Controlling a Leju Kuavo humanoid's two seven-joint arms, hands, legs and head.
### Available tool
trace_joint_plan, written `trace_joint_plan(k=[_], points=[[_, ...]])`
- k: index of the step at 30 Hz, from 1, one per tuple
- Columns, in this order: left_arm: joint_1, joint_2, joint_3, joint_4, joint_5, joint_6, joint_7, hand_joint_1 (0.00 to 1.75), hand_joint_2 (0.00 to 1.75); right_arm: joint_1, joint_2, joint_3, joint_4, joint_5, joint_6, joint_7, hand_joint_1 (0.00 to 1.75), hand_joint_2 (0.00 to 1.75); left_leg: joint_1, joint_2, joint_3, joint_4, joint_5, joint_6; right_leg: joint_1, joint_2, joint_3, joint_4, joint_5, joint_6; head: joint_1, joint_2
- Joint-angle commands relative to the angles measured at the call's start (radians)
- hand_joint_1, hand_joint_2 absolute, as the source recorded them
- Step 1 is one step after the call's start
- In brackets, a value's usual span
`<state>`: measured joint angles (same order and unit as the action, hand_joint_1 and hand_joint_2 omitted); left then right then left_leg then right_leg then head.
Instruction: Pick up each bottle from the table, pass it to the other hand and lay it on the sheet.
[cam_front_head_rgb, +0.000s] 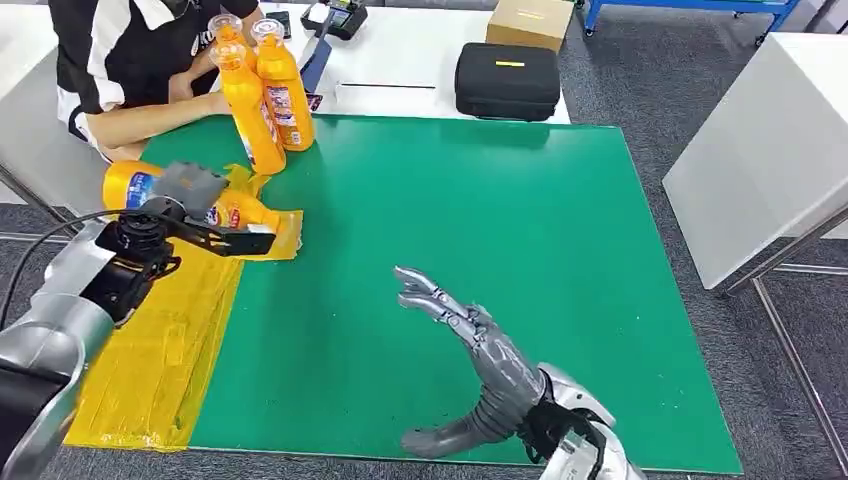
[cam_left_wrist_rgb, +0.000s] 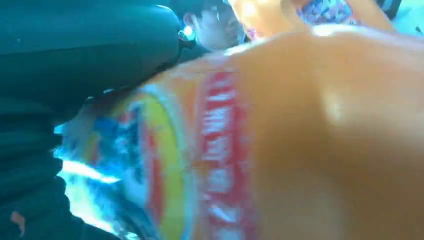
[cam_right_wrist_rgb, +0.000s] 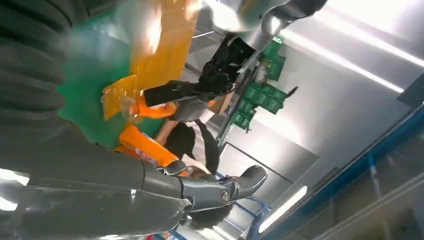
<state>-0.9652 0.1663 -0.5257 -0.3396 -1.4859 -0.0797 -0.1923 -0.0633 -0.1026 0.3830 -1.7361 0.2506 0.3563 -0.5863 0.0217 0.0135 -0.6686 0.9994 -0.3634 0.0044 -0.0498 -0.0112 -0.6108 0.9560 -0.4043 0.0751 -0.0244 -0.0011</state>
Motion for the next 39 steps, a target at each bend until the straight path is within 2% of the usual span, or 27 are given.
trace_joint_plan(k=[1,5,12,13,20,23,25,26,27,28,30,33,35,39], points=[[-0.024,0.031,0.035,0.079,0.027,-0.022,-0.005,0.0,0.0,-0.049,0.014,0.045,0.128,0.017,-0.009,0.002,0.0,1.75,0.001,0.003,0.005,0.0,-0.002,0.0,0.001,0.004,0.004,-0.001,-0.001,-0.005,0.0,0.0],[-0.032,0.036,0.029,0.079,0.025,-0.032,-0.001,0.0,0.0,-0.057,0.015,0.054,0.137,0.018,-0.007,0.0,0.0,1.75,0.001,0.001,0.009,0.002,-0.005,0.001,0.002,0.003,0.008,0.001,-0.004,-0.008,0.0,0.0],[-0.032,0.052,0.042,0.069,0.04,-0.011,0.025,0.0,0.0,-0.062,0.01,0.071,0.139,0.023,-0.009,0.002,0.0,1.75,0.001,0.001,0.003,0.0,-0.002,0.0,0.001,0.002,0.003,0.0,-0.001,-0.004,0.0,0.0],[-0.034,0.051,0.048,0.066,0.046,-0.006,0.024,0.0,0.0,-0.061,0.009,0.069,0.136,0.023,-0.01,0.003,0.0,1.75,0.001,0.002,0.006,0.001,-0.004,0.0,0.001,0.003,0.005,0.001,-0.002,-0.007,0.0,0.0],[-0.064,0.036,0.077,0.046,0.08,0.032,0.021,0.0,0.0,-0.049,-0.003,0.06,0.112,0.016,-0.018,0.012,0.0,1.75,0.001,-0.001,0.003,0.002,-0.002,0.0,0.002,0.0,0.003,0.0,-0.002,-0.005,0.0,0.0],[-0.075,0.024,0.118,0.024,0.125,0.095,0.016,0.0,0.0,-0.033,0.001,0.045,0.094,0.013,-0.034,0.023,0.0,1.75,0.001,-0.001,0.006,0.002,-0.004,0.001,0.002,0.001,0.005,0.001,-0.003,-0.007,0.0,0.0],[-0.105,-0.003,0.121,-0.012,0.112,0.189,0.105,0.0,0.0,-0.009,0.018,0.018,0.061,0.007,-0.067,0.028,0.0,1.75,0.002,-0.002,0.002,0.002,-0.002,0.0,0.002,-0.001,0.002,0.001,-0.002,-0.005,0.0,0.0],[-0.117,-0.014,0.118,-0.019,0.111,0.171,0.11,0.0,0.0,-0.004,0.019,0.014,0.052,0.005,-0.065,0.032,0.0,1.75,0.001,-0.004,0.0,0.002,-0.001,0.0,0.002,-0.003,0.001,0.001,-0.002,-0.004,0.0,0.0],[-0.112,-0.017,0.129,-0.044,0.115,0.225,0.13,0.0,0.0,0.0,0.025,0.007,0.049,-0.006,-0.062,0.035,0.0,1.75,0.002,-0.005,0.002,0.003,-0.002,0.0,0.002,-0.004,0.002,0.002,-0.003,-0.005,0.0,0.0],[-0.101,-0.03,0.151,-0.081,0.127,0.3,0.144,0.0,1.75,0.007,0.032,-0.007,0.042,-0.02,-0.059,0.036,0.0,1.75,0.002,-0.005,0.001,0.003,-0.001,0.0,0.002,-0.004,0.001,0.001,-0.003,-0.005,0.0,0.0],[-0.078,-0.056,0.175,-0.196,0.14,0.394,0.153,0.0,1.75,0.014,0.046,-0.031,0.036,-0.029,-0.066,0.042,0.0,1.75,0.001,-0.005,0.002,0.002,-0.001,0.0,0.001,-0.004,0.002,0.001,-0.003,-0.005,0.0,0.0],[0.013,-0.084,0.219,-0.48,0.129,0.428,0.198,0.0,1.75,0.028,0.074,-0.072,0.022,-0.009,-0.098,0.06,0.0,1.75,0.001,-0.006,0.004,0.003,-0.003,0.001,0.002,-0.005,0.004,0.001,-0.004,-0.006,0.0,0.0],[0.083,-0.11,0.249,-0.64,0.177,0.431,0.178,0.0,1.75,0.041,0.081,-0.091,0.003,0.012,-0.126,0.069,0.0,1.75,0.0,-0.006,0.001,0.0,0.0,0.001,0.001,-0.005,0.002,-0.001,-0.002,-0.004,0.001,0.0],[0.128,-0.12,0.25,-0.718,0.203,0.419,0.171,0.0,1.75,0.052,0.081,-0.103,-0.012,0.02,-0.137,0.072,0.0,1.75,-0.001,-0.003,0.006,0.001,-0.004,0.001,0.0,-0.002,0.006,0.0,-0.004,-0.006,0.0,0.0]])
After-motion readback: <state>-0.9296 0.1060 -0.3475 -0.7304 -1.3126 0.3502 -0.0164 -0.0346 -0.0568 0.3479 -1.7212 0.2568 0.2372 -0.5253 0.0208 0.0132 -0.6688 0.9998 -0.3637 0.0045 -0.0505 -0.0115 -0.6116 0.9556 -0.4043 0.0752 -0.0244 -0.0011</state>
